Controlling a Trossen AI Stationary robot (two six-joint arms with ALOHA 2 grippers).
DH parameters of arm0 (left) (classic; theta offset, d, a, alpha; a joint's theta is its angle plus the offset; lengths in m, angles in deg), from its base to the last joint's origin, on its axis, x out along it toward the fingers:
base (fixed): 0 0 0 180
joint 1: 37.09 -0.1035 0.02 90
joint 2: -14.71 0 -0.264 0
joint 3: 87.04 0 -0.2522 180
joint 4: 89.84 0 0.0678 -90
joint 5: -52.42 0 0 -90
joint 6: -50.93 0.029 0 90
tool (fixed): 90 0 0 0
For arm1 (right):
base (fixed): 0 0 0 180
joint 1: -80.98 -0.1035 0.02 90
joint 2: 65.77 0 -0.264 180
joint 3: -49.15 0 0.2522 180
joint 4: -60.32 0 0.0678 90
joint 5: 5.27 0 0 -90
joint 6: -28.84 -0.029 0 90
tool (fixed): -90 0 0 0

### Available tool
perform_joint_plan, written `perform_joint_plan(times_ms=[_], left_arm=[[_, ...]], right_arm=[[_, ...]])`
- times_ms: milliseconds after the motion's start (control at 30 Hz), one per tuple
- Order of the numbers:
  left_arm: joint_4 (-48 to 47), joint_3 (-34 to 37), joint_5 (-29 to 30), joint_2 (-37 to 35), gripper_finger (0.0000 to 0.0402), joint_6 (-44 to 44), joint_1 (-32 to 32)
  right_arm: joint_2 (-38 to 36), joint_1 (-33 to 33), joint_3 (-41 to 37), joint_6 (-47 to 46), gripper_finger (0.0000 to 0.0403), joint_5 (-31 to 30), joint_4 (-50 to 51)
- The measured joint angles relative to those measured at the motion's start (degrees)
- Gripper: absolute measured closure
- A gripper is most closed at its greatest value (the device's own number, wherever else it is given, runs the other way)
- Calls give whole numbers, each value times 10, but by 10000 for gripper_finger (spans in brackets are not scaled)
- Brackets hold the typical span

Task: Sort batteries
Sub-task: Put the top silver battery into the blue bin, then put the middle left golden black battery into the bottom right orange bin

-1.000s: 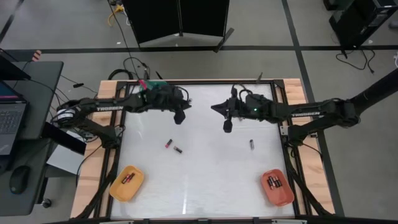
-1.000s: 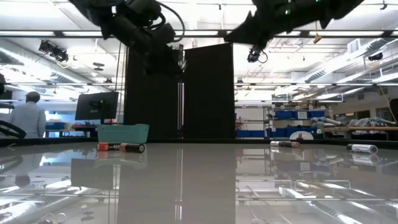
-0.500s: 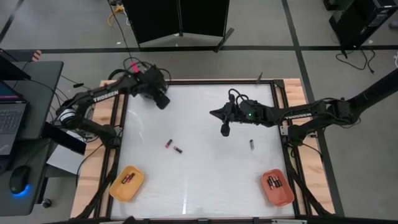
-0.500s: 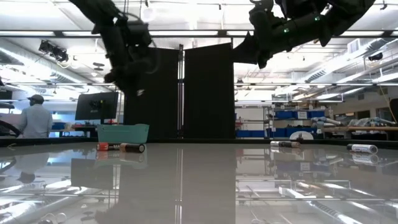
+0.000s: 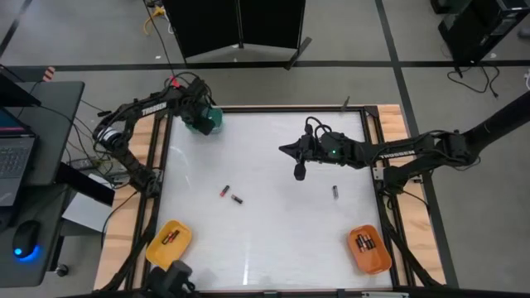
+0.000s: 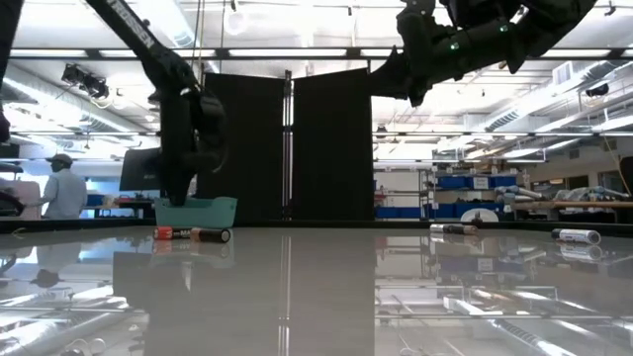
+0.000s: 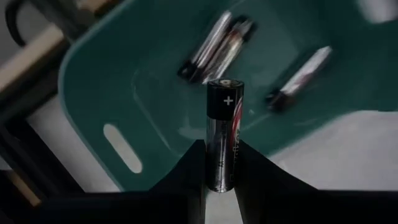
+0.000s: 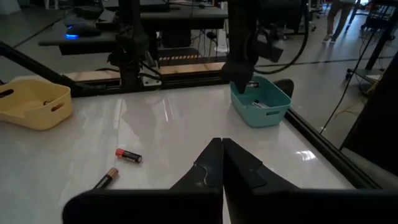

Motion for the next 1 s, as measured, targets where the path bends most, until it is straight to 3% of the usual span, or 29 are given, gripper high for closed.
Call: perform_joint_plan(times_ms=[300, 633, 833, 1000], left_arm=[[-37, -4, -15, 50, 345, 0, -11], [-64, -57, -15, 87, 343, -3, -10], [-69, -80, -15, 88, 284, -3, -9], [-76, -90, -15, 88, 271, -3, -8]], right_arm=[[0, 0, 0, 1, 393, 0, 0], [0, 0, 0, 1, 392, 0, 0], [0, 0, 0, 2, 391, 0, 0], [0, 0, 0, 2, 390, 0, 0]])
